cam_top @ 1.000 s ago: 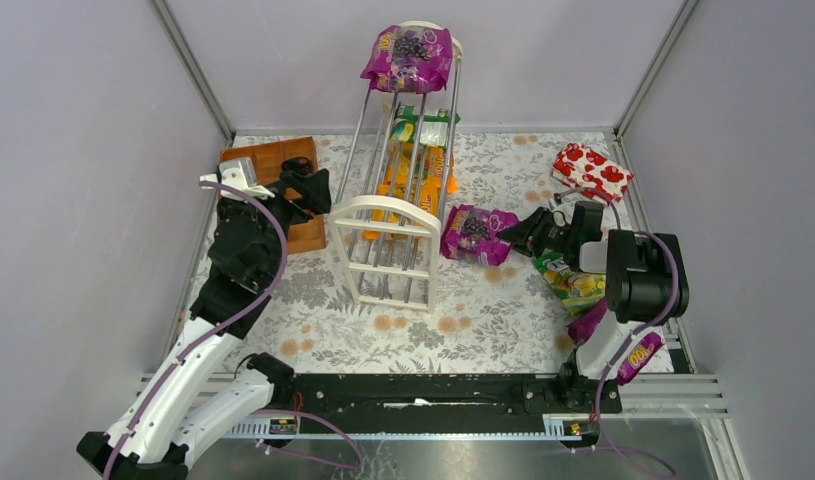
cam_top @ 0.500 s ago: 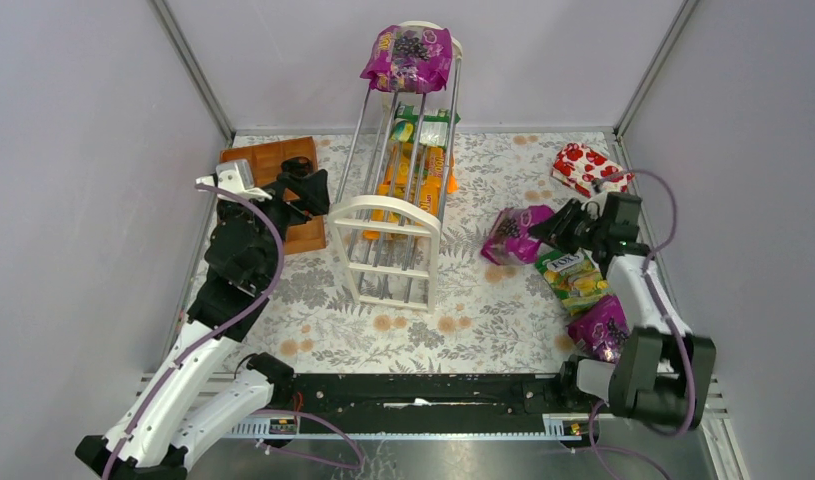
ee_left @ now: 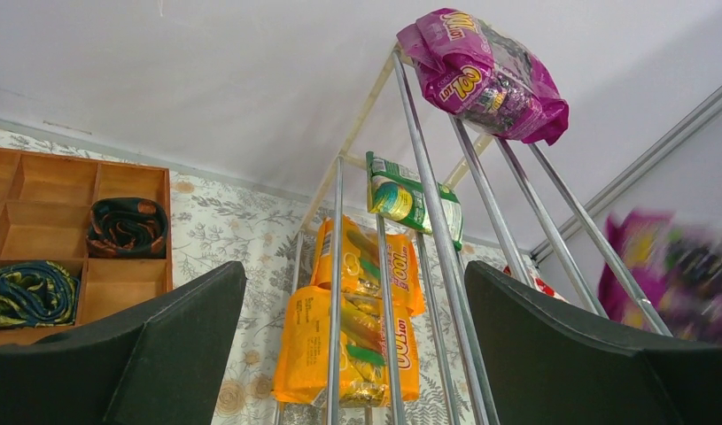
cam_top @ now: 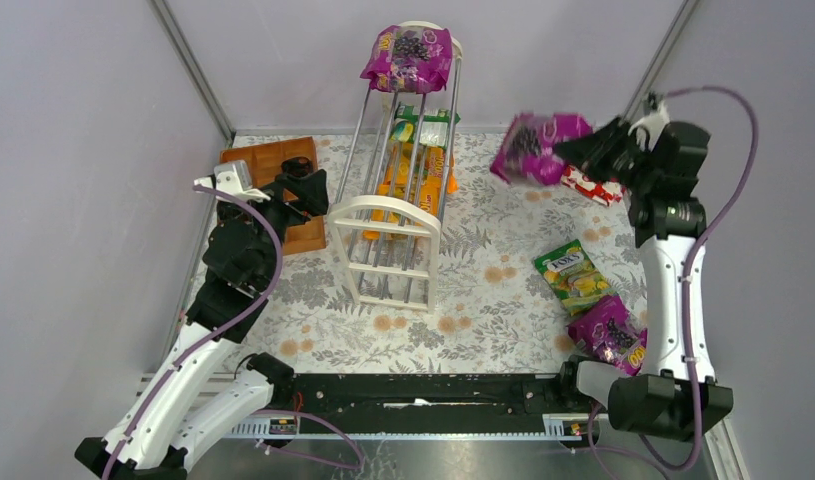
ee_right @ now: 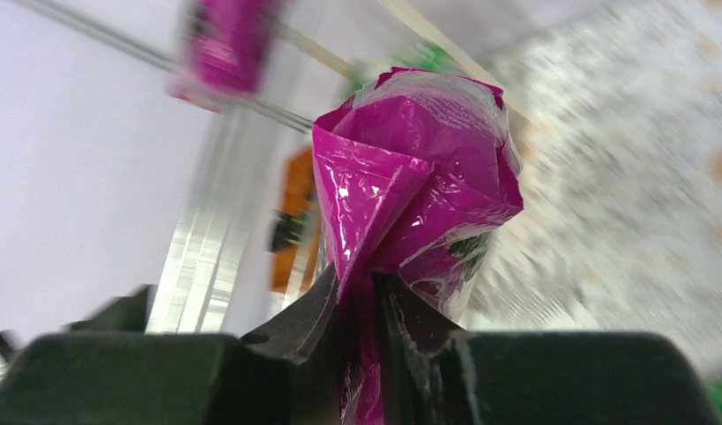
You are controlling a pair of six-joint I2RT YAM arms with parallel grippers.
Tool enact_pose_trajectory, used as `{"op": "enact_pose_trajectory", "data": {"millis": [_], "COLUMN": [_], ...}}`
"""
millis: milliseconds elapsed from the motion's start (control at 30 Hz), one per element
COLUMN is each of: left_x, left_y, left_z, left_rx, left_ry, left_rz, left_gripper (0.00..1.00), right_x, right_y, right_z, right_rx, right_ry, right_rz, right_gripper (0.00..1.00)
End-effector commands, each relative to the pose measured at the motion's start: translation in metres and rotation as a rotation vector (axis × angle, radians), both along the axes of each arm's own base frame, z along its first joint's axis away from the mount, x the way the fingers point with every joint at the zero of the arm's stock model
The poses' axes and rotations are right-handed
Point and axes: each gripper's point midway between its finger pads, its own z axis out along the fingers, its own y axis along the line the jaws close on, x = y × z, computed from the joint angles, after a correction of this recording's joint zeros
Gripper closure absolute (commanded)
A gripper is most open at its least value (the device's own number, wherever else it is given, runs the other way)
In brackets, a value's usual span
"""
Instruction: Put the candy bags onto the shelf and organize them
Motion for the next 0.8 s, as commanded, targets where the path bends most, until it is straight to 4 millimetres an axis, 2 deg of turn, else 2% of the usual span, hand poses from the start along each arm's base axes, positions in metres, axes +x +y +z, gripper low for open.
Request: {"op": "enact_pose_trajectory", "data": {"millis": [0, 67, 133, 167, 333, 467, 567, 667, 767], "left_x": [-0.004, -0.005, -0.005, -0.005, -0.005, -0.005, -0.005, -0.006, -0.007], "left_y": [0.004, 0.005, 0.005, 0.006, 0.007, 0.008, 0.009, 0.009, 0.01], "left_z": [0.01, 0.01, 0.011, 0.011, 0.011, 0.011, 0.012, 0.013, 0.014], "left_rx": [-0.014, -0.014, -0.016, -0.017, -0.017, -0.015, -0.016, -0.018, -0.02], "left_ry": [-0.031, -0.033, -0.034, -0.034, -0.035, -0.036, -0.037, -0.041, -0.045], "left_rz": [0.011, 0.013, 0.016, 0.018, 0.023, 0.029, 0.033, 0.03, 0.031], "left_gripper": [0.01, 0.01, 0.01, 0.01, 0.01, 0.01, 0.01, 0.01, 0.01], "right_x": [-0.022, -0.028, -0.032, -0.027, -0.027, -0.025, -0.011, 0.011, 0.023], "right_y": [0.047, 0.061, 0.079, 0.088, 0.163, 0.206, 0.227, 0.236, 0.232], "right_z": [0.177, 0.218, 0.243, 0.253, 0.276, 0.277, 0.262, 0.233, 0.216], "right_rx": [0.18, 0.234, 0.299, 0.33, 0.504, 0.601, 0.673, 0.731, 0.765], "right_ry": [-0.44, -0.517, -0.549, -0.552, -0.533, -0.493, -0.415, -0.32, -0.299], "right_rz": [0.247, 0.312, 0.382, 0.421, 0.681, 0.771, 0.779, 0.725, 0.652], "right_gripper": [0.99, 1.0, 1.0, 1.0, 1.0, 1.0, 1.0, 1.0, 1.0]}}
